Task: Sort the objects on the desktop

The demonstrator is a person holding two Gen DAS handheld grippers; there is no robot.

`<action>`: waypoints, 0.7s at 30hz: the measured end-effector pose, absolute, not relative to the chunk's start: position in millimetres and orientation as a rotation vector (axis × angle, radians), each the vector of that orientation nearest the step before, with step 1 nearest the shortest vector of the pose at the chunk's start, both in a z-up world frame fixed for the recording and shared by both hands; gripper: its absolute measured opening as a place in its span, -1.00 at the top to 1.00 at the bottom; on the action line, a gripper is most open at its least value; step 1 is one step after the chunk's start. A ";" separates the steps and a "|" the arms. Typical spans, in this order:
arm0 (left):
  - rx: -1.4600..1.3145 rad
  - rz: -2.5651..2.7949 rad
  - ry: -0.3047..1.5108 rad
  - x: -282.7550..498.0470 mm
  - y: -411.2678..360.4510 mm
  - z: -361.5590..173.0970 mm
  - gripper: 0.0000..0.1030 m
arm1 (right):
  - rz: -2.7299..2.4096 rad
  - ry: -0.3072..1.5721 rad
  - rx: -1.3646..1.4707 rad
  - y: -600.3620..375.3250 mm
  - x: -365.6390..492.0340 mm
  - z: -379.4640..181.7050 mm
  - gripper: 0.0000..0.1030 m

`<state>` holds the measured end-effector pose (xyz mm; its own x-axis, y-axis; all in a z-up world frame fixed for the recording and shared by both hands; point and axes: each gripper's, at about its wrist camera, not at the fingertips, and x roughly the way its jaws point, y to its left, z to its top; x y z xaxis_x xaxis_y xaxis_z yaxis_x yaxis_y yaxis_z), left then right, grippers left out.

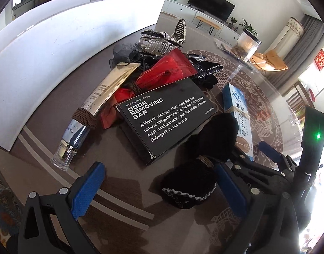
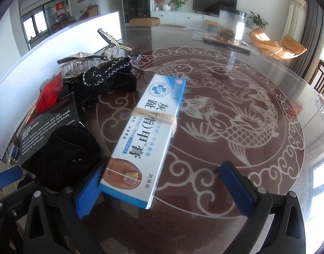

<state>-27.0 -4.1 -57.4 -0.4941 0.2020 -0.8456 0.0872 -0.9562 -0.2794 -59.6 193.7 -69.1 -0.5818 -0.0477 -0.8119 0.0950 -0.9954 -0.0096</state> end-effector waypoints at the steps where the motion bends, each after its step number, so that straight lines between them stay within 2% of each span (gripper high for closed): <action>1: -1.542 2.629 -0.450 -25.6 -5.7 -57.2 -1.00 | -2.723 0.080 1.396 193.7 -59.4 -69.1 -1.00; 21: -1.544 2.646 -0.497 -14.6 -17.0 -54.7 -1.00 | -2.723 0.079 1.396 193.7 -59.4 -69.0 -1.00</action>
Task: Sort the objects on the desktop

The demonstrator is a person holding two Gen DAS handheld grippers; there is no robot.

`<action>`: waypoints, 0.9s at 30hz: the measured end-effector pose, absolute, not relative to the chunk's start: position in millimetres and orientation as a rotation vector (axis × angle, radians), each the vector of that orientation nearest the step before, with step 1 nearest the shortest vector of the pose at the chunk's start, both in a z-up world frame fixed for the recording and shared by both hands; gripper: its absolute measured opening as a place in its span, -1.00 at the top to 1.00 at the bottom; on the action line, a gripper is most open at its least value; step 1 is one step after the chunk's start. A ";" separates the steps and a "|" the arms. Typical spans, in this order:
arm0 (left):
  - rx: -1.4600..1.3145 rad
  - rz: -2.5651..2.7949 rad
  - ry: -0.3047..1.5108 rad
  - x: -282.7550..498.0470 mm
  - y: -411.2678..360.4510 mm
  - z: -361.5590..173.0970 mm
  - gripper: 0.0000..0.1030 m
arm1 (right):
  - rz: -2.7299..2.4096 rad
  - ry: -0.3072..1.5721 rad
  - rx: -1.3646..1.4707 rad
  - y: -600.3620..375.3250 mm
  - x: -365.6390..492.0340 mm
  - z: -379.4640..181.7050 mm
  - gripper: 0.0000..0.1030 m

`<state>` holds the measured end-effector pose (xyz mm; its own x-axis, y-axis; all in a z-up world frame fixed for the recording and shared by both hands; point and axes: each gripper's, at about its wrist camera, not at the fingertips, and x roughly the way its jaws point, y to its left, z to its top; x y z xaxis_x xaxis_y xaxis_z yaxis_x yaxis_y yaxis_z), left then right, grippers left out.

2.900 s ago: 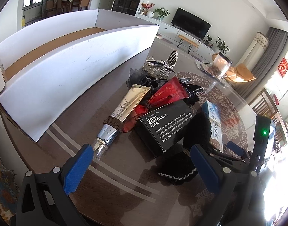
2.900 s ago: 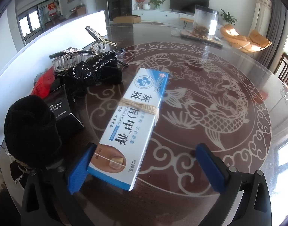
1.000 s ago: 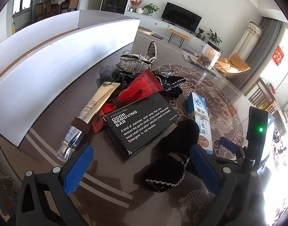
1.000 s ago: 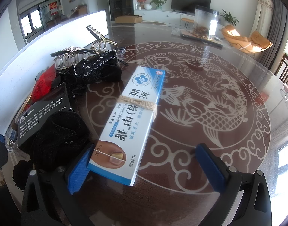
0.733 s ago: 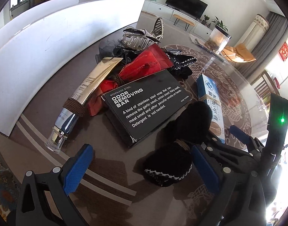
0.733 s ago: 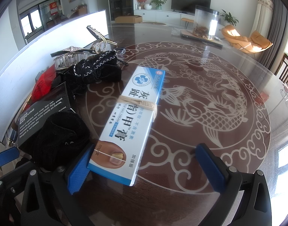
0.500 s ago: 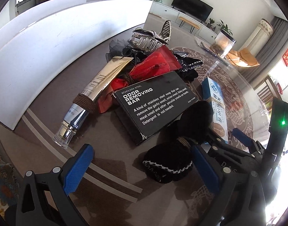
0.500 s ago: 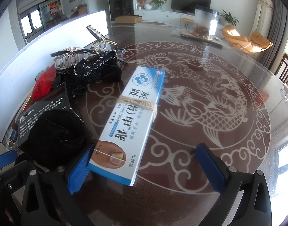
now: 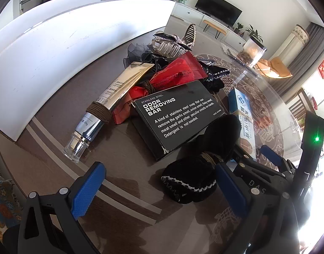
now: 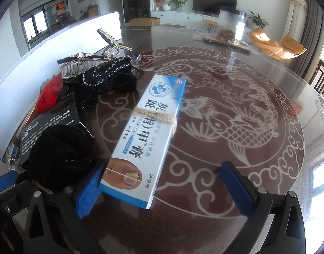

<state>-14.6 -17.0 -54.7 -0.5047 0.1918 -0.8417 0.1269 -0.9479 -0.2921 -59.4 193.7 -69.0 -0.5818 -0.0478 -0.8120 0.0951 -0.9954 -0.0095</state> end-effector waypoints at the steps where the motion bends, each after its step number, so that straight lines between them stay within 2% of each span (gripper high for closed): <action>1: -1.543 2.647 -0.499 -14.1 -17.6 -54.5 -1.00 | -2.723 0.079 1.396 193.8 -59.1 -69.0 -1.00; 27: -1.543 2.650 -0.509 -15.3 -18.2 -54.6 -1.00 | -2.723 0.079 1.396 193.7 -59.6 -68.9 -1.00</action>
